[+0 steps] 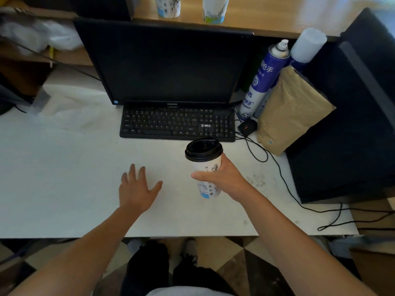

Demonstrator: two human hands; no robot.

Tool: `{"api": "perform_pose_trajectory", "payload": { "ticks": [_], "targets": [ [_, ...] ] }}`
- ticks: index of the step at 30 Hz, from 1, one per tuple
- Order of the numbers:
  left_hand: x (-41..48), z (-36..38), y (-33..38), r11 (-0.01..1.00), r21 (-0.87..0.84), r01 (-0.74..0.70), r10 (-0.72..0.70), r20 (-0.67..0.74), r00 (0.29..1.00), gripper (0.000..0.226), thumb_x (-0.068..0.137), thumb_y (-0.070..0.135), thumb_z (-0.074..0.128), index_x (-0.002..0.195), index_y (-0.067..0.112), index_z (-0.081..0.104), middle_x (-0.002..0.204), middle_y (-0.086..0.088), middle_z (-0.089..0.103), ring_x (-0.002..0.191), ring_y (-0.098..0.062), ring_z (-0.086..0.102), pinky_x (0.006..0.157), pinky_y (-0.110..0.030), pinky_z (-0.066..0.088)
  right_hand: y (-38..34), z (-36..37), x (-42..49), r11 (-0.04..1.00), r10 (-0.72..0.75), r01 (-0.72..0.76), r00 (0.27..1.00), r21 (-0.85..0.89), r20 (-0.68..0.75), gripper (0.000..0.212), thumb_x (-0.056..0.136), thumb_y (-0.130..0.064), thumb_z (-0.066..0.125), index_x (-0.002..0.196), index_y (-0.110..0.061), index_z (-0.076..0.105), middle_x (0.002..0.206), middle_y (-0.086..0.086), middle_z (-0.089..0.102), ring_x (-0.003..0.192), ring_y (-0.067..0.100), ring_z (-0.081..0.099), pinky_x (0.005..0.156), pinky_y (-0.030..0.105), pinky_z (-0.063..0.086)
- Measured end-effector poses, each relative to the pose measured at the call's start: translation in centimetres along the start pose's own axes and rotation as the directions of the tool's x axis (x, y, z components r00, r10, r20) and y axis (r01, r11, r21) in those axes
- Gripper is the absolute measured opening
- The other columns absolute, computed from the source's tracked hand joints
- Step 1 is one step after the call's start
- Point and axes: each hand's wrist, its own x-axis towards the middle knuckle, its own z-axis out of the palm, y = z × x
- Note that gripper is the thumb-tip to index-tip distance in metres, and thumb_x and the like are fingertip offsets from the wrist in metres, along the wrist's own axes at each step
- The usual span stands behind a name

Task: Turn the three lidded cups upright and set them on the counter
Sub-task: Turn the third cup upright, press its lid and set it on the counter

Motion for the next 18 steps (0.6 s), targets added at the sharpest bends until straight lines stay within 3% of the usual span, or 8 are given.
{"api": "perform_pose_trajectory", "payload": {
  "ticks": [4, 12, 16, 18],
  "targets": [
    [0.1, 3.6, -1.6, 0.989, 0.149, -0.002, 0.004, -0.016, 1.000, 0.090, 0.087, 0.078, 0.021, 0.158, 0.024, 0.006, 0.166, -0.015, -0.002, 0.151, -0.043, -0.005, 0.119, -0.062, 0.006, 0.8, 0.4, 0.5, 0.998, 0.059, -0.060, 0.998, -0.026, -0.024, 0.073, 0.069, -0.022, 0.093, 0.129, -0.032, 0.054, 0.114, -0.008, 0.071, 0.105, 0.006, 0.068, 0.080, 0.025, 0.053],
    [0.2, 5.8, -2.6, 0.994, 0.105, -0.024, 0.038, -0.138, 0.990, 0.090, 0.087, 0.079, 0.017, 0.159, 0.026, 0.007, 0.167, -0.012, -0.002, 0.152, -0.040, -0.012, 0.120, -0.060, -0.005, 1.0, 1.4, 1.6, 0.985, 0.082, -0.092, 0.994, -0.145, -0.071, 0.080, 0.067, -0.023, 0.095, 0.133, -0.028, 0.049, 0.116, -0.011, 0.067, 0.103, 0.002, 0.065, 0.069, 0.011, 0.050],
    [0.2, 5.8, -2.7, 0.997, 0.071, -0.038, 0.049, -0.168, 0.985, 0.089, 0.087, 0.079, 0.018, 0.159, 0.027, 0.009, 0.167, -0.011, -0.002, 0.152, -0.039, -0.011, 0.121, -0.059, -0.006, 0.1, 1.5, 2.2, 0.903, 0.030, -0.069, 0.995, -0.423, -0.098, 0.085, 0.062, -0.034, 0.097, 0.130, -0.028, 0.047, 0.115, -0.010, 0.062, 0.102, 0.010, 0.062, 0.071, 0.013, 0.047],
    [0.1, 5.7, -2.7, 0.998, 0.041, -0.046, 0.052, -0.182, 0.982, 0.088, 0.088, 0.078, 0.019, 0.159, 0.027, 0.012, 0.167, -0.011, 0.000, 0.152, -0.039, -0.010, 0.121, -0.058, -0.005, -0.8, 1.2, 2.7, 0.811, -0.043, -0.018, 0.995, -0.585, -0.089, 0.082, 0.061, -0.036, 0.096, 0.128, -0.026, 0.048, 0.115, -0.006, 0.061, 0.103, 0.016, 0.060, 0.076, 0.022, 0.051]
  ]
}}
